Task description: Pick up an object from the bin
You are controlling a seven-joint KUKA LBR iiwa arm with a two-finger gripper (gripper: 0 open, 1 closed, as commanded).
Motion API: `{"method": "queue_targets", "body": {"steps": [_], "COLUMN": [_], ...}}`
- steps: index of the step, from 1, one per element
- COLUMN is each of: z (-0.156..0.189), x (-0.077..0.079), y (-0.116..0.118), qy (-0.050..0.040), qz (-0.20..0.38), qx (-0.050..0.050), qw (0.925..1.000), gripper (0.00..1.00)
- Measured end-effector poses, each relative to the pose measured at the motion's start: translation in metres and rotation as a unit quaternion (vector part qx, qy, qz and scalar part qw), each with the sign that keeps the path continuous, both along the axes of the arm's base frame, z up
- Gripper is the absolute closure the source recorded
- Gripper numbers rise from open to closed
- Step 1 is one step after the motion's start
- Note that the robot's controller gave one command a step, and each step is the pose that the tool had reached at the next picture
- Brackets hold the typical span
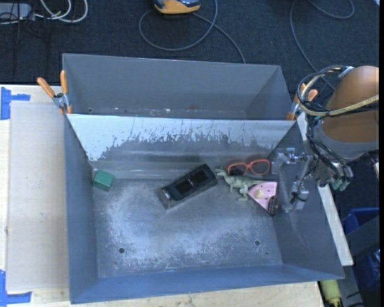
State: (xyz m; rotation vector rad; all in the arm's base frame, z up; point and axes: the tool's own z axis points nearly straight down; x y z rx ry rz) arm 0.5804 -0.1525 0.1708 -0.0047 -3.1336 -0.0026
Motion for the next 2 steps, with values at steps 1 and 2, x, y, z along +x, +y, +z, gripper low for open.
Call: {"method": "queue_targets", "body": {"steps": [1, 2], "z": [0.005, -0.046], "x": [0.002, 0.001], "y": [0.001, 0.006], "qy": [-0.0036, -0.0050], "qz": [0.002, -0.012], "qx": [-0.001, -0.001], "qw": [1.0000, 0.9999], "gripper": [0.00, 0.00]}}
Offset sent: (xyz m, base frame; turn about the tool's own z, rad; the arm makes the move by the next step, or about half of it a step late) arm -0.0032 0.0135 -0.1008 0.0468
